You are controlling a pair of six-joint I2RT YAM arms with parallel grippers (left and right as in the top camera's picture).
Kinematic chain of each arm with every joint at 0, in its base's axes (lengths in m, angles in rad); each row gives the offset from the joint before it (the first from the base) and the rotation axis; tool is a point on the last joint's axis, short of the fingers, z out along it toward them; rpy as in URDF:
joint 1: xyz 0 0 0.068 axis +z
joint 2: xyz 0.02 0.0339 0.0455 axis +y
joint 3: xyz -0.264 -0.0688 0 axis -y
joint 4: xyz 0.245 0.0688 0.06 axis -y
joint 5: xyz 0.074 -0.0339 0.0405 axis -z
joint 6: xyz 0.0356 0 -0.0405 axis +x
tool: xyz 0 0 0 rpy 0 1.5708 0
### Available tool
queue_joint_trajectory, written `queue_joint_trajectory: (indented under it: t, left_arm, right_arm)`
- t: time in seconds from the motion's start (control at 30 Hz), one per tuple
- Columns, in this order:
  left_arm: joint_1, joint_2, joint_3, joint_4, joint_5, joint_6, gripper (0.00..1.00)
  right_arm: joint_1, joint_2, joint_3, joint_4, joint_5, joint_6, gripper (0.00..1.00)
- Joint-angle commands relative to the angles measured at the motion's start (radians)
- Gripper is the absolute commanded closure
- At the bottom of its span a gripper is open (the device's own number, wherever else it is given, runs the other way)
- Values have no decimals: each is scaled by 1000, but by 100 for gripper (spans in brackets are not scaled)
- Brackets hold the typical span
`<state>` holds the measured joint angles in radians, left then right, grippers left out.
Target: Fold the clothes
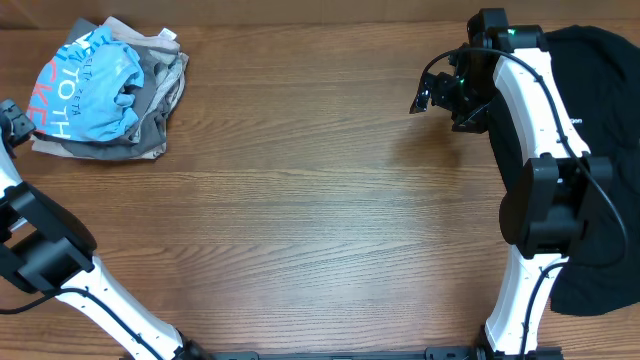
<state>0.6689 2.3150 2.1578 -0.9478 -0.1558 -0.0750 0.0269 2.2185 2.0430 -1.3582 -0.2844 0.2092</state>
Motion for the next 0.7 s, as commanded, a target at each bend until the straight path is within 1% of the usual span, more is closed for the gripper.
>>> queue_joint_trajectory:
  t: [0.0, 0.03, 0.1, 0.23, 0.27, 0.4, 0.47, 0.5, 0.6, 0.67]
  left_arm:
    - [0, -39, 5, 6, 64, 8, 76]
    - [-8, -40, 6, 10, 156, 17, 67]
    - [-22, -40, 15, 6, 284, 82, 58]
    - [-78, -53, 46, 11, 463, 173, 41]
    - [-93, -55, 54, 18, 486, 195, 38]
    - [-156, -55, 68, 86, 484, 210, 32]
    - [-192, -48, 62, 161, 460, 209, 26]
    - [-220, -43, 51, 229, 431, 209, 21]
    - [-263, -23, 26, 327, 344, 206, 20]
    - [-289, 9, 24, 356, 263, 198, 19]
  right_arm:
    - [5, -32, 23, 15, -9, 1, 0]
    - [5, -32, 23, 16, -9, 1, 0]
    - [5, -32, 23, 16, -9, 1, 0]
    - [5, -32, 23, 18, -9, 1, 0]
    - [5, -32, 23, 18, -9, 1, 0]
    - [5, -32, 23, 21, -9, 1, 0]
    - [5, -32, 23, 25, -8, 1, 0]
    - [5, -32, 23, 29, -6, 1, 0]
    - [5, -32, 23, 37, -6, 1, 0]
    - [5, -32, 23, 40, -6, 1, 0]
